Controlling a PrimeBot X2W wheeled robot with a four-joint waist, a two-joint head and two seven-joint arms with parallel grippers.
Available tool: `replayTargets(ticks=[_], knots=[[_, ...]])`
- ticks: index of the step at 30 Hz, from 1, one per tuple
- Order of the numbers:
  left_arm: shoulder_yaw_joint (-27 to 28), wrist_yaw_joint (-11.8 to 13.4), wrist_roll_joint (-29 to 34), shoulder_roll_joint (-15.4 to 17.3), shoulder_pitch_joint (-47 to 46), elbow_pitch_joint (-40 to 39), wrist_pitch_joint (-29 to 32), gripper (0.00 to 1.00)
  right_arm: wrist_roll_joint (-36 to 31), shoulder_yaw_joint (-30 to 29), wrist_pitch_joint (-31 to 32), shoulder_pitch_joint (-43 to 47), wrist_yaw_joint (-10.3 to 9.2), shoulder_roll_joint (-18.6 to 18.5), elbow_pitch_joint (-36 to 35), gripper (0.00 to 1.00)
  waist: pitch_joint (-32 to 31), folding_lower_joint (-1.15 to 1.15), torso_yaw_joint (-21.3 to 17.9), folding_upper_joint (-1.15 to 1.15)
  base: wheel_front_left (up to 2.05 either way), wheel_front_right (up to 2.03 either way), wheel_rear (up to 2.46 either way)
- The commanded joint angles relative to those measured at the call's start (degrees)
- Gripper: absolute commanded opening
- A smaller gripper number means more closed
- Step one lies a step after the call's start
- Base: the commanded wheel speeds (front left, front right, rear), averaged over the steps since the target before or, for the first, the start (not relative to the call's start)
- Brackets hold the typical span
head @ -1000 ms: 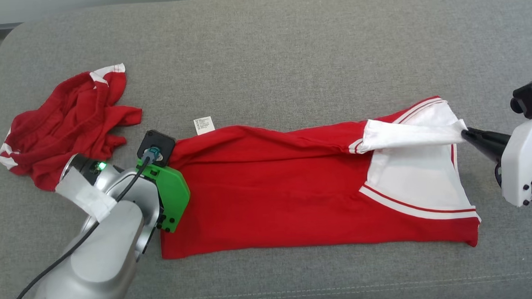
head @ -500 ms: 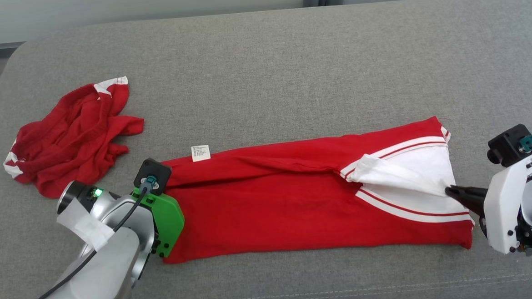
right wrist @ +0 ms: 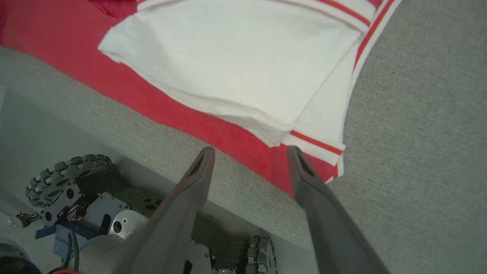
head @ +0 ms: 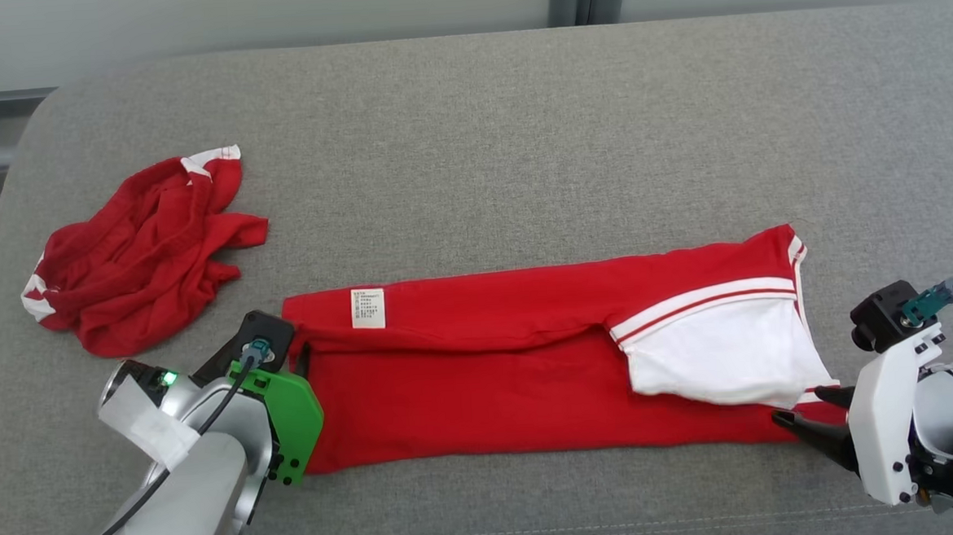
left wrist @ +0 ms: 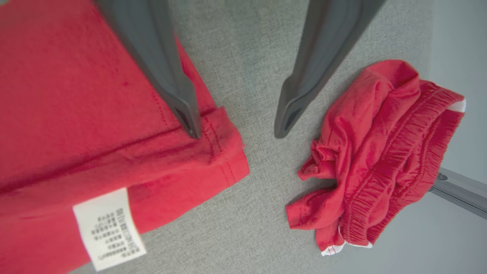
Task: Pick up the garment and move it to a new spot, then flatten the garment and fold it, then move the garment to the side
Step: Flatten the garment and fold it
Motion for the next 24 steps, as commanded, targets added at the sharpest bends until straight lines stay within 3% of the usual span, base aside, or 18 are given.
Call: replayTargets(ticks=[1,6,13,16,24], knots=[[0.33,0.39,-0.39,0.29,0.95,0.00,-0.47,1.00,-0.49,-0.43,-0.39,0.70,-0.06,0.31,0.00,1.00,-0.55,0.00,0.20,0.00,0.00,0.00,0.00],[2.15,1.67,-2.61,0.78,3.23,-1.53,-2.13,1.00,-1.76,-1.10,-2.57,1.92,-0.06,1.79,-0.29,1.00,-2.57,0.00,0.65,0.00,0.00,0.00,0.00],[8.28,7.21,-6.97,0.83,9.48,-8.41,-11.00,1.00,-6.46,-6.54,-12.97,5.43,-0.06,7.08,0.96,1.00,-6.91,0.00,1.61,0.00,0.00,0.00,0.00],[9.77,8.39,-8.42,0.48,11.72,-10.43,-13.51,1.00,-8.70,-8.62,-16.18,6.56,-0.06,9.42,1.84,1.00,-8.15,0.00,1.66,0.00,0.00,0.00,0.00],[14.97,10.38,-12.92,-1.10,19.71,-18.18,-19.70,1.00,-17.35,-16.95,-27.10,9.41,-0.04,21.80,4.99,1.00,-11.34,0.00,1.17,0.00,0.00,0.00,0.00]])
